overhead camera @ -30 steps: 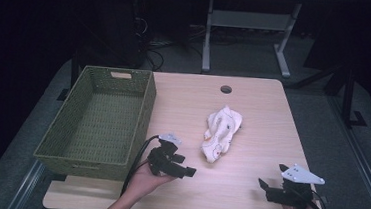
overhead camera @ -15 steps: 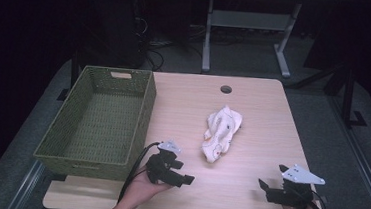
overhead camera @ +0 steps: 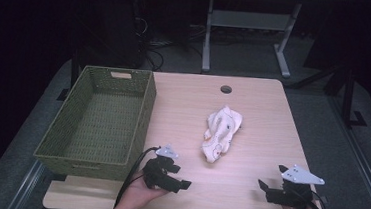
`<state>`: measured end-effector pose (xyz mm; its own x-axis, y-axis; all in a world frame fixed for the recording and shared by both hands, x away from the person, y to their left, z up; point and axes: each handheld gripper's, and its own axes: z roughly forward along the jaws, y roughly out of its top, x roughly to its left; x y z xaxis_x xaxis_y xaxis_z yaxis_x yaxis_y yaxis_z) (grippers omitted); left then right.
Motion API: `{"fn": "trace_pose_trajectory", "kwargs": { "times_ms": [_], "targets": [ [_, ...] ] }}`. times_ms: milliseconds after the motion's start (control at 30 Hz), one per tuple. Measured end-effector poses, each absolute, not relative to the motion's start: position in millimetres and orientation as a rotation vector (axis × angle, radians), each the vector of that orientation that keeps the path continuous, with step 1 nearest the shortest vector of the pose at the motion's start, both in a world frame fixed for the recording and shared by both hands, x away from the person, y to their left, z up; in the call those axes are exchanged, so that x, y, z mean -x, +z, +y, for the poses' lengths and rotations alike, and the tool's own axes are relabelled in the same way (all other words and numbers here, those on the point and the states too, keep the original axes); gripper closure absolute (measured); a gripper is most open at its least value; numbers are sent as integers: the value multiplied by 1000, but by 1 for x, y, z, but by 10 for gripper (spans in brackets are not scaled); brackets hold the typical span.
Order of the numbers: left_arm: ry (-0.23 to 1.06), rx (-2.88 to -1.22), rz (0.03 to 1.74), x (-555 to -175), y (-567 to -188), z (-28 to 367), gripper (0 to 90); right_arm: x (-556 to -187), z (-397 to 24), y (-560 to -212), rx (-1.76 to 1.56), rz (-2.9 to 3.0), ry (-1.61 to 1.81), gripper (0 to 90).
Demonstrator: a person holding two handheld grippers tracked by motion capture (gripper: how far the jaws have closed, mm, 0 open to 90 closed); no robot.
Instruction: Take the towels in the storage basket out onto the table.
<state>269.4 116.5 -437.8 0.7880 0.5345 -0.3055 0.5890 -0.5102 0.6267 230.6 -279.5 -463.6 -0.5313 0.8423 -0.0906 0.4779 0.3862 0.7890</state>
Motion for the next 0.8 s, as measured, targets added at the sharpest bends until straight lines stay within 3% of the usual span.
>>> {"fn": "trace_pose_trajectory", "kwargs": {
  "times_ms": [800],
  "targets": [
    [-49, -2225, 796, -257, -444, 113, 275, -224, -277, -468, -1126, 2183, 1015, 136]
  ]
}}
